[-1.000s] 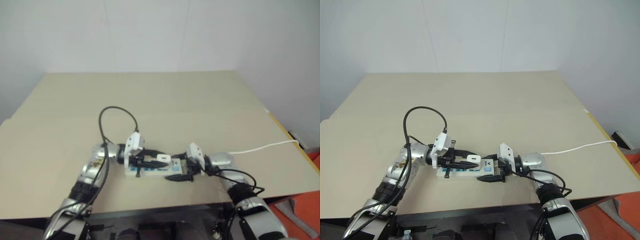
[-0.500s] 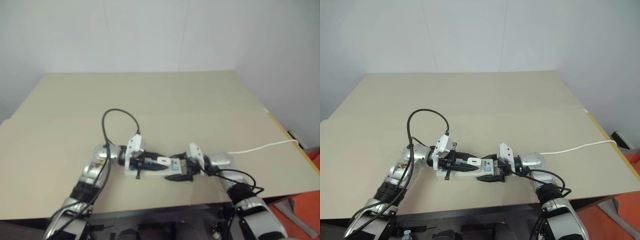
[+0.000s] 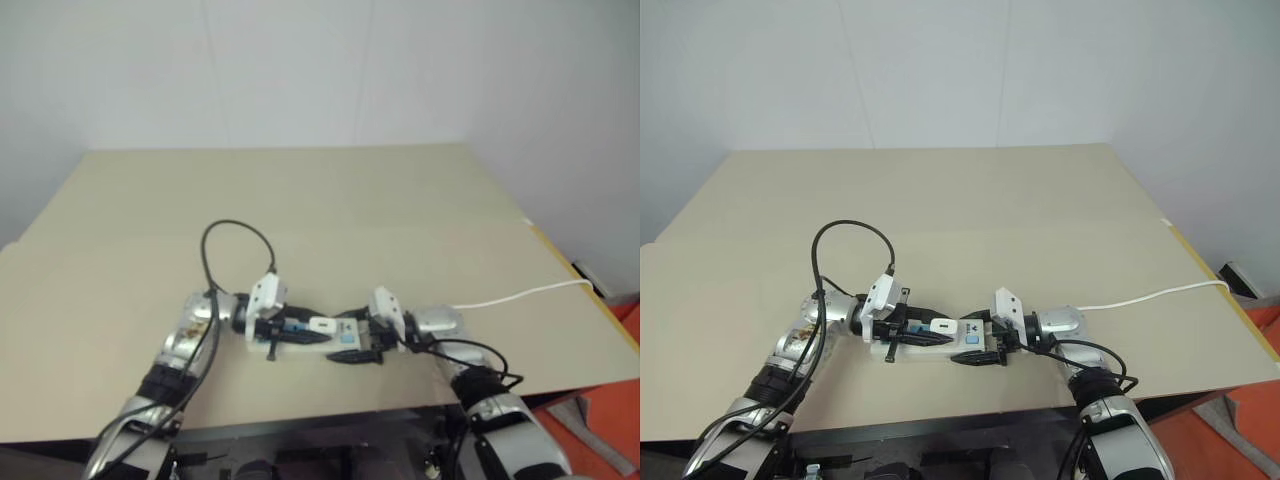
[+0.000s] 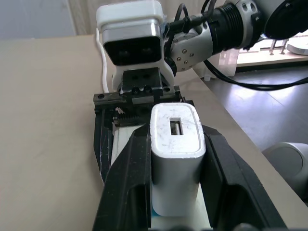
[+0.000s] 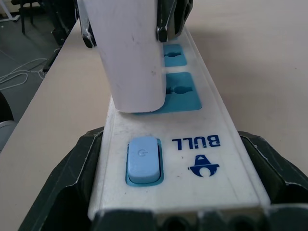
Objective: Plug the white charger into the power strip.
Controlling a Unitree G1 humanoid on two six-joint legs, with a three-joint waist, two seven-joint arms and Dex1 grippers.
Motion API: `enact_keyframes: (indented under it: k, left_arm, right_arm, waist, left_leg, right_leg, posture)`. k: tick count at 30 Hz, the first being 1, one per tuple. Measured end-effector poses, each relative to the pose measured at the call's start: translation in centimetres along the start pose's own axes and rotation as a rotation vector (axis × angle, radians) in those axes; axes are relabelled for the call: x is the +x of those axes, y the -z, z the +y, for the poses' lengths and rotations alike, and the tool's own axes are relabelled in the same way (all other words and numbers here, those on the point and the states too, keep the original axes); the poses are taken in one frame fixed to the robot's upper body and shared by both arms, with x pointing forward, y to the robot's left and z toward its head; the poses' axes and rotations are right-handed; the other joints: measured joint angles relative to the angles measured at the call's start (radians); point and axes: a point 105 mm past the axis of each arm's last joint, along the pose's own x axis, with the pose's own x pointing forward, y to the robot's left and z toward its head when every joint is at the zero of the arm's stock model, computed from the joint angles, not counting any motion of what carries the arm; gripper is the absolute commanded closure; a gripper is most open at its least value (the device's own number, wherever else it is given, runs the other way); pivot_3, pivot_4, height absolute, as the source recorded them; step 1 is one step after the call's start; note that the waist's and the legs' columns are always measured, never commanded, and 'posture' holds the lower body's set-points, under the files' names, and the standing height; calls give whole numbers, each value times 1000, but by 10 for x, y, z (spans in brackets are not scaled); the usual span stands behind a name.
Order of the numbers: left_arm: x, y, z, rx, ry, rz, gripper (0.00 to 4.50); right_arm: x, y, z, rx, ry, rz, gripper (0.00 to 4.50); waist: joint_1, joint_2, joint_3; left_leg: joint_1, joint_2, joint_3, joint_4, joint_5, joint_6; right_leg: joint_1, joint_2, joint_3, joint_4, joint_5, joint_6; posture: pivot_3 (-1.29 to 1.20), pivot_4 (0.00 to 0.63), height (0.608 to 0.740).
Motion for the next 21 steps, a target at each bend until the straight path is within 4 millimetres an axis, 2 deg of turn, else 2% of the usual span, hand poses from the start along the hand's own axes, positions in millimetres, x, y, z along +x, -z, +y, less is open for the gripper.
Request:
enact_keyframes:
  k: [10, 12, 14, 17, 21]
  left_arm:
    - [-2, 1, -2, -45, -5, 49, 3494]
    - [-2, 1, -2, -54, -4, 53, 2768]
    - [-12, 14, -5, -82, -7, 120, 2231]
    - [-21, 16, -2, -91, -28, 142, 1237]
    - [-23, 14, 1, -103, -42, 136, 19]
  right_arm:
    - [2, 0, 1, -1, -6, 0, 1059]
    - [3, 0, 1, 0, -6, 1, 1059]
    - [2, 0, 1, -1, -12, -2, 1059]
    - [-1, 2, 0, 7, -6, 2, 1059]
    - [-1, 2, 0, 5, -5, 1, 1059]
  waist:
    - [-8, 0, -2]
    - [-8, 0, -3]
    - [-14, 1, -3]
    - [-8, 3, -4]
    - [-4, 4, -5]
  left_leg:
    - [0, 0, -1, 0, 0, 0]
    - [0, 0, -1, 0, 0, 0]
    - [0, 0, -1, -1, 0, 0]
    - [1, 0, -2, -1, 0, 0]
    - [2, -1, -2, -1, 0, 0]
  right_leg:
    - [0, 0, 0, 0, 0, 0]
    - [0, 0, 0, 0, 0, 0]
    - [0, 0, 0, -1, 0, 0]
    - [2, -1, 0, -1, 0, 0]
    - [2, -1, -1, -1, -1, 0]
  posture:
    - [0, 150, 740]
    - [0, 150, 740]
    - [0, 150, 740]
    - [0, 150, 740]
    - [0, 150, 740]
